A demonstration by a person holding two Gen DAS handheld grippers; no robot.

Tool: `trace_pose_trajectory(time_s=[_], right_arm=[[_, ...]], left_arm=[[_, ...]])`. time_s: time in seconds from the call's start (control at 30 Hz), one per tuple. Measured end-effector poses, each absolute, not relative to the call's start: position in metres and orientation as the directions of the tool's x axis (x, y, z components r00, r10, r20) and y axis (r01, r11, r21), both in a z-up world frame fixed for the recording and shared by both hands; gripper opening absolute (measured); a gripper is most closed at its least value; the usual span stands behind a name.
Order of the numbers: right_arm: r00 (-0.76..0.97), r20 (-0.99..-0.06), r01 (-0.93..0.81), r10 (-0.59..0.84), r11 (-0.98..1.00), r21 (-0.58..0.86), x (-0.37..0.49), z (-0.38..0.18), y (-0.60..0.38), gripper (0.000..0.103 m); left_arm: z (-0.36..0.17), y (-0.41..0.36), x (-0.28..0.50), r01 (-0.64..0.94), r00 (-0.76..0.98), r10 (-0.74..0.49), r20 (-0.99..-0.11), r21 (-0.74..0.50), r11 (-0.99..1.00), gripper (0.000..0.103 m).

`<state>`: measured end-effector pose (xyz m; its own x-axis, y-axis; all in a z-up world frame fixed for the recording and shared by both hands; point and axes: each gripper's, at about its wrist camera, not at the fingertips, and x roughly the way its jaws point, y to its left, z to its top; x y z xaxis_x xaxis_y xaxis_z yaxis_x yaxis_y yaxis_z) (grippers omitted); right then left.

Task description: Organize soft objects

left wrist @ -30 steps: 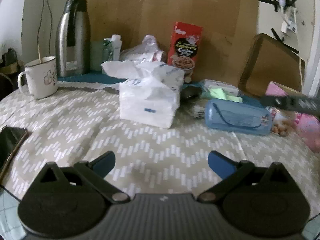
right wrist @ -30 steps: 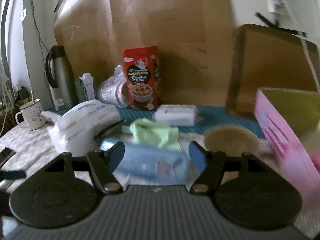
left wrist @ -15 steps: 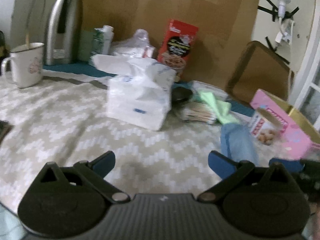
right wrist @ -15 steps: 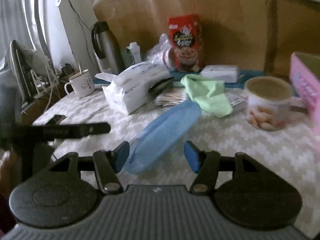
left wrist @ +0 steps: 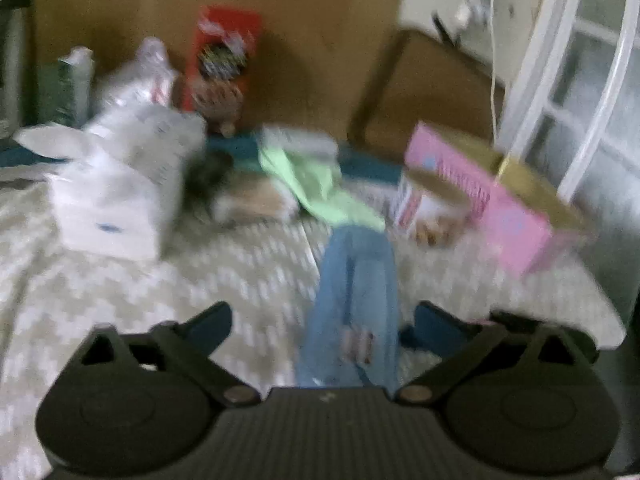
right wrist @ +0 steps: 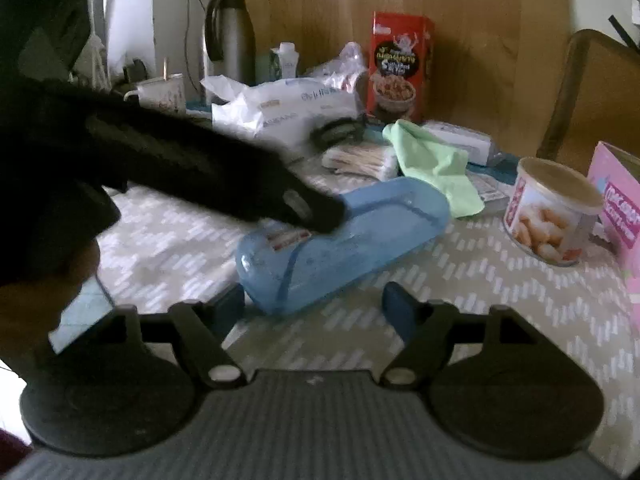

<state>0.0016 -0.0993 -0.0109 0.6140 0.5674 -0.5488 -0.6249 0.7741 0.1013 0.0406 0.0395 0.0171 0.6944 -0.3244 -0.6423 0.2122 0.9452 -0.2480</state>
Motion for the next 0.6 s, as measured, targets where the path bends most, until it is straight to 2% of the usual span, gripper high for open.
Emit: trace_pose_trajectory(time_s=[0.03, 0.07, 0.1, 0.27, 0.37, 0.43, 0.47, 0.6], right_arm=[[0.615, -0.56, -0.621, 0.555, 0.779, 0.089, 0.004, -0.014, -0.095, 0.077], [0.62, -0.553, -0.62, 0.557, 0.779, 0.09, 0.006, -0.015, -0.092, 0.071], [0.615, -0.555, -0.626, 0.561, 0.775, 0.09, 0.009, -0.015, -0.09, 0.069], [0.662, -0.514, -0.593, 0.545, 0.801, 0.085, 0.008, -0.01, -0.101, 0.068], [0.723, -0.45, -0.569, 0.525, 0.821, 0.044, -0.006, -0.002, -0.114, 0.062], [0.771, -0.413, -0.53, 0.484, 0.848, 0.005, -0.01, 0.004, -0.124, 0.055], [0.793, -0.397, -0.506, 0.463, 0.862, -0.007, -0.011, 0.007, -0.13, 0.055], [0.832, -0.349, -0.452, 0.431, 0.892, 0.024, -0.011, 0.015, -0.163, 0.055]], left_arm=[[0.01, 0.034, 0.046, 0.236, 0.649, -0.366, -0.667, -0.281, 0.93, 0.068], [0.01, 0.028, 0.043, 0.242, 0.669, -0.36, -0.65, -0.268, 0.933, 0.065], [0.011, 0.024, 0.043, 0.244, 0.659, -0.363, -0.658, -0.27, 0.932, 0.059], [0.024, 0.006, 0.039, 0.272, 0.655, -0.39, -0.647, -0.28, 0.921, 0.055], [0.04, -0.014, 0.037, 0.315, 0.67, -0.414, -0.617, -0.269, 0.91, 0.056], [0.053, -0.032, 0.036, 0.363, 0.678, -0.434, -0.593, -0.242, 0.9, 0.046], [0.058, -0.043, 0.037, 0.394, 0.672, -0.454, -0.585, -0.237, 0.888, 0.036], [0.067, -0.08, 0.038, 0.444, 0.667, -0.452, -0.593, -0.171, 0.88, 0.033]])
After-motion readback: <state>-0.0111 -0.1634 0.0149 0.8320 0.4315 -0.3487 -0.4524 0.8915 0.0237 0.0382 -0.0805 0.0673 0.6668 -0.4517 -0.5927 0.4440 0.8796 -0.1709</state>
